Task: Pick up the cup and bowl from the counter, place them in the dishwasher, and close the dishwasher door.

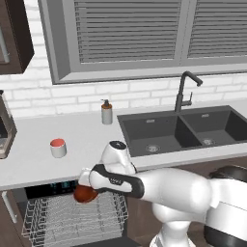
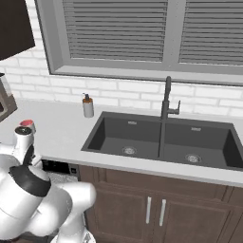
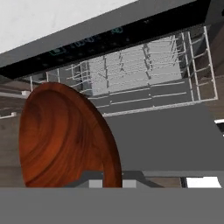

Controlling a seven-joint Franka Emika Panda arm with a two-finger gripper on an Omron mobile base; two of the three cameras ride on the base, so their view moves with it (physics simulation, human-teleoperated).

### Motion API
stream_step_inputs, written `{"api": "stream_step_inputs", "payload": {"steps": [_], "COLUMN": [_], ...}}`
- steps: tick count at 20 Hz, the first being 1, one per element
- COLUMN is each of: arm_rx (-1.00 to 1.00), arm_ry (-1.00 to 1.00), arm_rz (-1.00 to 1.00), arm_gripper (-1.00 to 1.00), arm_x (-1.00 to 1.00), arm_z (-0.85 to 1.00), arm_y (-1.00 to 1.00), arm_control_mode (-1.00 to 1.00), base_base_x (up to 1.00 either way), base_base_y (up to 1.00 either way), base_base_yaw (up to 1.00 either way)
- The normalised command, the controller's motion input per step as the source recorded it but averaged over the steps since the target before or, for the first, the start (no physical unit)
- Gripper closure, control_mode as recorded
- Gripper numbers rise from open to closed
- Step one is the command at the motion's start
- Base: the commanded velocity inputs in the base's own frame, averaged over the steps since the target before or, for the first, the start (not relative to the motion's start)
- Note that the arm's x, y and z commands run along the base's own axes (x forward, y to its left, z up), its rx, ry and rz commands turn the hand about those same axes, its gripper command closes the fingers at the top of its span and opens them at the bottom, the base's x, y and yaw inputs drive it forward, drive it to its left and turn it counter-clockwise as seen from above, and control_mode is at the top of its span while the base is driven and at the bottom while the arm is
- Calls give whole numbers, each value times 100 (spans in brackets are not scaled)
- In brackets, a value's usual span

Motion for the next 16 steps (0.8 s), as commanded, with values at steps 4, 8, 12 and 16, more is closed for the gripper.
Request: {"api": "stream_step_inputs", "payload": {"steps": [4, 8, 12, 16], "arm_rx": [-21, -22, -21, -21], "arm_ry": [7, 7, 0, -1], "arm_rz": [-2, -3, -3, -4], "arm_gripper": [100, 100, 100, 100], "arm_x": [11, 25, 15, 1], "arm_z": [-21, -28, -12, -11], "arm_y": [46, 42, 39, 32], "arm_control_mode": [-100, -100, -100, -100], "base_base_x": [0, 0, 0, 0], "base_base_y": [0, 0, 0, 0], "base_base_yaw": [0, 0, 0, 0]}}
